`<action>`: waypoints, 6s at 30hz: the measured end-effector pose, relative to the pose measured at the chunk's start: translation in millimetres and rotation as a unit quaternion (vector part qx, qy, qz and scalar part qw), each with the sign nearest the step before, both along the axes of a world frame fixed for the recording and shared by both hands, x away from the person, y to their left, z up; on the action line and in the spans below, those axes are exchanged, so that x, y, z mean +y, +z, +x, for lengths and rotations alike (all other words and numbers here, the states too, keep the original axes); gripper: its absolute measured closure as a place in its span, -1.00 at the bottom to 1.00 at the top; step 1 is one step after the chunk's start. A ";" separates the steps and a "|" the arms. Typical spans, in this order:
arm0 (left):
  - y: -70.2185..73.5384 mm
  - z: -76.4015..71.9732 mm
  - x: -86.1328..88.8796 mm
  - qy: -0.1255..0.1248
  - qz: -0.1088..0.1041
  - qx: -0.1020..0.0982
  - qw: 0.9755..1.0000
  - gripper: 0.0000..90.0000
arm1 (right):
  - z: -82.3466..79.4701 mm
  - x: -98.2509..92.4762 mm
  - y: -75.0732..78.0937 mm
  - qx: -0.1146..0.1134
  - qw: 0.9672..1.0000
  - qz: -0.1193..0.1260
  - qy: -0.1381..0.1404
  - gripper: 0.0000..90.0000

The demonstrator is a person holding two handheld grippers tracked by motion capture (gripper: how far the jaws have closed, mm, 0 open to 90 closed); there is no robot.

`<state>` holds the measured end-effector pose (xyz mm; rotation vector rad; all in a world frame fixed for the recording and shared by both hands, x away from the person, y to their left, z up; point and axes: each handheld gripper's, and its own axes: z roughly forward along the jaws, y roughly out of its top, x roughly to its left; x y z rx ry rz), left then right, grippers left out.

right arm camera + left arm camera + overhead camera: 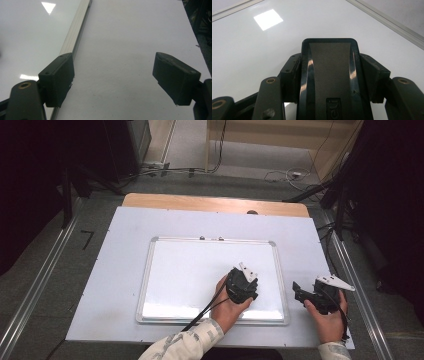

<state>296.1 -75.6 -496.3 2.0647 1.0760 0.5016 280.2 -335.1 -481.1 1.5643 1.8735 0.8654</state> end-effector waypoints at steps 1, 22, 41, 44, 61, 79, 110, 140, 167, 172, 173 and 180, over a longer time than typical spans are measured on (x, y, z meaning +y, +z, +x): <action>0.0 -0.1 1.6 0.000 0.000 0.000 1.000 -0.09 | -0.1 -0.1 -0.1 0.000 1.000 0.000 0.000 -0.64; -0.3 -1.2 3.2 0.002 0.000 -0.001 1.000 -0.09 | 2.9 4.2 -0.7 0.001 1.000 -0.005 0.005 -0.64; -1.1 -8.4 42.1 0.017 0.000 -0.001 1.000 -0.09 | 2.5 4.7 -0.8 0.001 1.000 -0.008 0.005 -0.64; -1.5 -9.1 48.0 0.022 -0.003 -0.003 1.000 -0.09 | 2.4 4.5 -0.6 0.001 1.000 -0.008 0.005 -0.64; -1.4 -11.3 74.1 0.026 0.002 0.000 1.000 -0.09 | 2.5 4.2 -1.1 0.002 1.000 -0.009 0.005 -0.64; -2.0 -13.4 100.9 0.042 0.002 -0.001 0.999 -0.09 | 2.0 4.3 -1.1 0.002 1.000 -0.009 0.003 -0.64; -2.6 -17.2 160.7 0.085 0.005 0.000 0.996 -0.09 | 1.5 3.9 -1.6 0.003 1.000 -0.011 0.001 -0.64; 29.6 36.5 236.6 0.287 -0.056 -0.024 0.956 -0.09 | 5.3 5.5 -2.4 0.004 1.000 -0.010 0.002 -0.64; 8.9 83.2 227.6 0.327 -0.034 0.013 0.944 -0.09 | 5.6 6.0 -2.1 0.004 1.000 -0.008 0.006 -0.65; 3.1 83.9 227.0 0.326 -0.030 0.024 0.945 -0.12 | 5.8 6.0 -2.0 0.003 1.000 -0.008 0.006 -0.65; 3.3 83.8 226.9 0.325 -0.028 0.023 0.945 -0.12 | 5.7 6.0 -2.1 0.003 1.000 -0.009 0.007 -0.65; 7.1 81.7 228.9 0.319 -0.028 0.010 0.947 -0.30 | 5.7 6.2 -2.1 0.003 1.000 -0.009 0.007 -0.65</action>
